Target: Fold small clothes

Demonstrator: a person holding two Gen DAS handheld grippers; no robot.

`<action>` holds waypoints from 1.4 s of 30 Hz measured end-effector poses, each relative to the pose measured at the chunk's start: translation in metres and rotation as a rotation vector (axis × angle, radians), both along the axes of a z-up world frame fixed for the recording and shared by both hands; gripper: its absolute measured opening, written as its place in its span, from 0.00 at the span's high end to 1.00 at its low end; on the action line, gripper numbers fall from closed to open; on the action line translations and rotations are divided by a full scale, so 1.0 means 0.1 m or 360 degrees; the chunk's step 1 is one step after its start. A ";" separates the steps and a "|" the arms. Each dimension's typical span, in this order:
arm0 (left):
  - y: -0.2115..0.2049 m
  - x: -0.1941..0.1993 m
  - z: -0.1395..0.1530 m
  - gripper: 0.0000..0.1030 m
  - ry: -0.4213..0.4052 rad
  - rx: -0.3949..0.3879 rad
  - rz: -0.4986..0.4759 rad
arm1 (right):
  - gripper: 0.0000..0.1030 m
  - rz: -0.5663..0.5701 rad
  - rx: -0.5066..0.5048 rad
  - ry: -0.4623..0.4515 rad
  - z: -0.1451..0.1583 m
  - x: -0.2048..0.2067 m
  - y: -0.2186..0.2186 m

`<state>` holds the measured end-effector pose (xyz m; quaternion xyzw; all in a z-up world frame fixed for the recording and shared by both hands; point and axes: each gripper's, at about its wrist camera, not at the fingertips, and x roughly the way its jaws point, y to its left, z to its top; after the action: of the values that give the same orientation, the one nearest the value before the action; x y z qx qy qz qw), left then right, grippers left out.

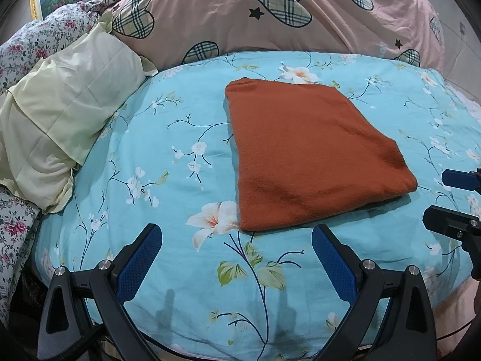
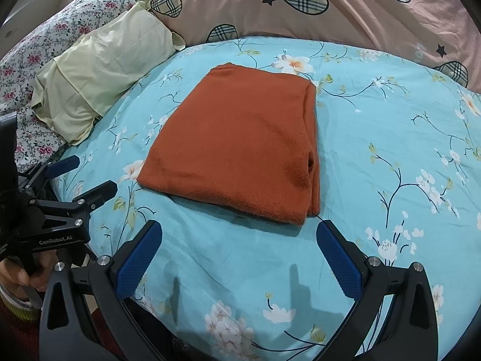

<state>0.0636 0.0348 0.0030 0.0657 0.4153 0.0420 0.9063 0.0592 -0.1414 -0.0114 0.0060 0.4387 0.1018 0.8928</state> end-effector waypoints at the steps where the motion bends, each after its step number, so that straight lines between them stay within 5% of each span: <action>1: 0.00 0.00 0.00 0.03 0.0000 -0.0001 0.0001 | 0.01 0.0002 0.0001 0.0000 0.00 0.00 0.00; 42: -0.07 -0.03 0.10 0.03 -0.0023 -0.0016 -0.0039 | 0.01 0.0007 -0.0002 -0.0011 0.05 -0.07 0.03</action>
<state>0.0602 0.0280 0.0130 0.0659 0.4081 0.0293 0.9101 0.0527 -0.1383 -0.0068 0.0040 0.4357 0.1035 0.8941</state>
